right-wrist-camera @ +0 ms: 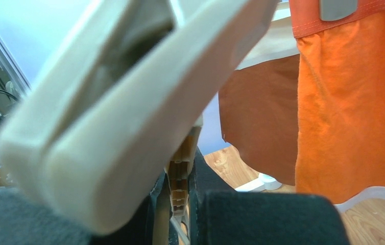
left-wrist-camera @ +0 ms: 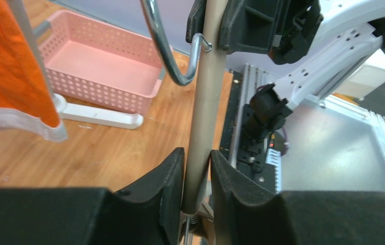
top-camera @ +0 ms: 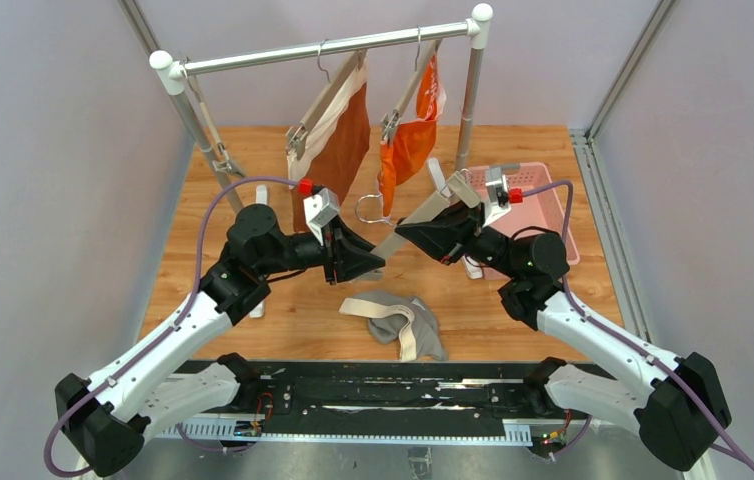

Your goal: Remove the underwear clipped to the hanger

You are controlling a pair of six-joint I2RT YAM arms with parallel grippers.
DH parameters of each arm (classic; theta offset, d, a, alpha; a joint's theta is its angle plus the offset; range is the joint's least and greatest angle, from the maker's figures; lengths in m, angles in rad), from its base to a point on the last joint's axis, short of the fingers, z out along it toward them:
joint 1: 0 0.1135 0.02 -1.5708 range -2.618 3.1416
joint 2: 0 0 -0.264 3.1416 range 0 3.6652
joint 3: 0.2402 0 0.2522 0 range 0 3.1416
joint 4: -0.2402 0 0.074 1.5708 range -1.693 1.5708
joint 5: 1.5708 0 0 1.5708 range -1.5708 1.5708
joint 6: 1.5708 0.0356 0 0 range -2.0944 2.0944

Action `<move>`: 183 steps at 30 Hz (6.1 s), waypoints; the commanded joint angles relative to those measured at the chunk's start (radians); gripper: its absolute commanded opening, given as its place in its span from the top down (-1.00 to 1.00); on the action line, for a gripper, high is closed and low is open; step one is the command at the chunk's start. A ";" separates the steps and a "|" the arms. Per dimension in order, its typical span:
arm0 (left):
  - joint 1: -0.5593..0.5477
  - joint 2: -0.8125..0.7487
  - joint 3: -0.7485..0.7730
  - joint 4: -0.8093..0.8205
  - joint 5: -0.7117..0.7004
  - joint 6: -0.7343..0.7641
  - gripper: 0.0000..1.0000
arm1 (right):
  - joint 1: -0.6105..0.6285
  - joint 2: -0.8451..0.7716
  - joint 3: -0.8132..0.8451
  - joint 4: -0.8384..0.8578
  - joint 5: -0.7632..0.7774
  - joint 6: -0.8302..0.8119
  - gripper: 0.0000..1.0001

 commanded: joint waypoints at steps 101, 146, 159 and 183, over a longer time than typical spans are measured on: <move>-0.003 0.176 0.817 -0.827 -1.203 0.314 1.00 | 0.054 -0.194 0.077 -0.810 0.270 -0.490 -0.18; 0.314 0.374 1.070 -0.775 -1.018 0.346 1.00 | 0.055 -0.196 0.034 -0.778 0.250 -0.467 -0.18; 0.340 0.341 0.955 -0.753 -1.014 0.308 0.89 | 0.055 -0.196 0.032 -0.783 0.246 -0.468 -0.18; 0.341 0.220 1.023 -0.735 -0.950 0.360 -0.04 | 0.054 -0.166 0.047 -0.768 0.230 -0.461 -0.18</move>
